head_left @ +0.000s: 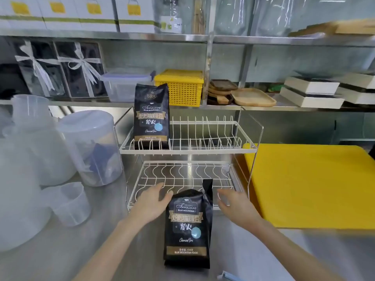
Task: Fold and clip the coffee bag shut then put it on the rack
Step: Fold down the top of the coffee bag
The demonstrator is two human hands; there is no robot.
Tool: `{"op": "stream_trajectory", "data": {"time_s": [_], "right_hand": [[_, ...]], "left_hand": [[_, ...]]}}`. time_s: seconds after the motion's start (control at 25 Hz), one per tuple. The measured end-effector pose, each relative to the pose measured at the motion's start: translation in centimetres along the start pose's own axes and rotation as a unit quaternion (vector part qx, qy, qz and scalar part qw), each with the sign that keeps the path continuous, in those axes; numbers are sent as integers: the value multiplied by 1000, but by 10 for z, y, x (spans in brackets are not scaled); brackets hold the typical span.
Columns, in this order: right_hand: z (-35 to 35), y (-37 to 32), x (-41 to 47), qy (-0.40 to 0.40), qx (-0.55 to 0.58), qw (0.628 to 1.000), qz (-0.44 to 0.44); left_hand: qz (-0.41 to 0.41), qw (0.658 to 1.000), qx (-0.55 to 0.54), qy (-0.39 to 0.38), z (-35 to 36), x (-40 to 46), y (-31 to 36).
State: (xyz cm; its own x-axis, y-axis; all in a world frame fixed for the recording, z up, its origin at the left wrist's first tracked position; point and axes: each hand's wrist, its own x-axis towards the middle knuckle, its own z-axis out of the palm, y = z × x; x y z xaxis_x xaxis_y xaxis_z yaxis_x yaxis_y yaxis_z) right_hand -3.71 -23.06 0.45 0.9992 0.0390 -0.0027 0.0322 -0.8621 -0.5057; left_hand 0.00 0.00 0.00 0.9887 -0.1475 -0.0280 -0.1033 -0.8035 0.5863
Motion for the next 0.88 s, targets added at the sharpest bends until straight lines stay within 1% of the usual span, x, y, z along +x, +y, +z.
{"op": "stream_trajectory", "data": {"time_s": [0.08, 0.28, 0.48, 0.68, 0.8, 0.88], "right_hand": [[9, 4, 4, 3, 7, 1000, 18], [39, 10, 7, -25, 64, 996, 52], [57, 9, 11, -56, 134, 985, 92], [66, 3, 7, -31, 252, 954, 157], [71, 0, -3, 5, 280, 950, 136], [75, -4, -12, 46, 296, 946, 121]], "left_hand": [[-14, 1000, 2, -10, 7, 4, -6], [-60, 997, -20, -50, 34, 3, -21], [-49, 992, -102, -52, 52, -6, -25], [-29, 991, -131, 4, 55, -16, -22], [-25, 985, -165, 42, 56, -25, -21], [-36, 973, -215, 69, 56, -35, -22]]}}
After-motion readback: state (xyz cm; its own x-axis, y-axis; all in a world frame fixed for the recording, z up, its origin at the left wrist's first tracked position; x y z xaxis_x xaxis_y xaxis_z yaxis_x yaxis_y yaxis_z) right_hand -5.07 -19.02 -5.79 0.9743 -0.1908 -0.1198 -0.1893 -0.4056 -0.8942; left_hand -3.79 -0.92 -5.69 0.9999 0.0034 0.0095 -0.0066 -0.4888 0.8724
